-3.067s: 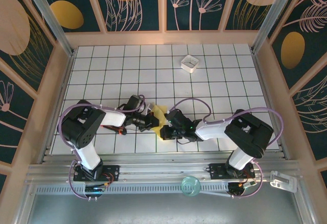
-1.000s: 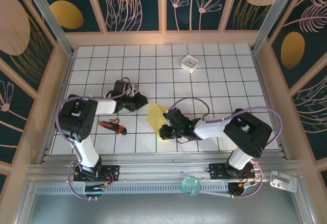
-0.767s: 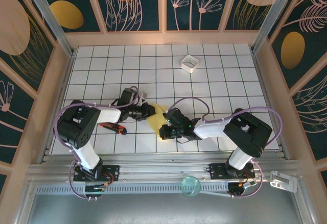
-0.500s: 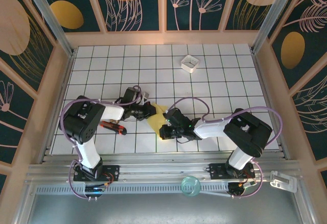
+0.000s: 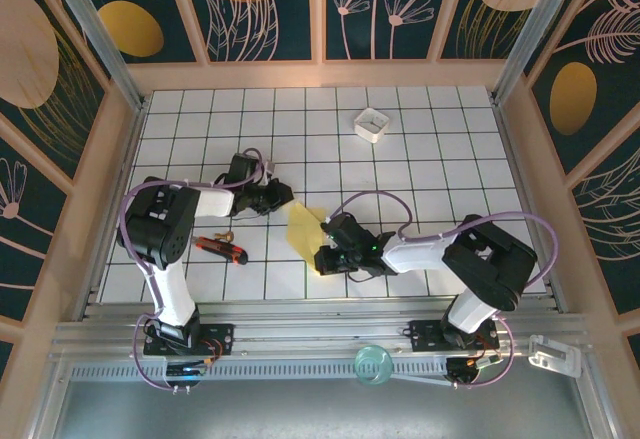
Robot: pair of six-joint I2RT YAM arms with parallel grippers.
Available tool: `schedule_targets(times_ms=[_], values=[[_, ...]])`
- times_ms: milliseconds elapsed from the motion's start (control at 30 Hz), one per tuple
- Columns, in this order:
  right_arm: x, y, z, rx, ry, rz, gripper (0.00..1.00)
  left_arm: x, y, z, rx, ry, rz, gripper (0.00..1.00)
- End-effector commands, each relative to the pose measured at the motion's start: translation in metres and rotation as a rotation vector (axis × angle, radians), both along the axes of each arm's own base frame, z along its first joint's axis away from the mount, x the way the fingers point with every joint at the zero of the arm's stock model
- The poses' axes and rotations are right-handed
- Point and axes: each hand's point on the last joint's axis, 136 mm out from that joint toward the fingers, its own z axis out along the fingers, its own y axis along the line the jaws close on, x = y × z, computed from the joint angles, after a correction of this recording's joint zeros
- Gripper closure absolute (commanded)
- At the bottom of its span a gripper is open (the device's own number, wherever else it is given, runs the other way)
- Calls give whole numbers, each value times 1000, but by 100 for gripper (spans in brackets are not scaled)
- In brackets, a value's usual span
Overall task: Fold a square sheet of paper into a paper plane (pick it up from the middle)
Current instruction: Turn over the paper at the center of the table.
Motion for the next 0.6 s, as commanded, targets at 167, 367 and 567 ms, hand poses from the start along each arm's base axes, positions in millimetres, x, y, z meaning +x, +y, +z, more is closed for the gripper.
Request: schedule_targets(times_ms=[167, 367, 567], values=[[6, -12, 33, 8, -53, 6, 91, -18, -1, 38, -58, -66, -11, 71], [33, -38, 52, 125, -86, -150, 77, -29, 3, 42, -70, -73, -7, 64], [40, -27, 46, 166, -62, -150, 67, -32, 3, 42, -79, -69, -7, 62]])
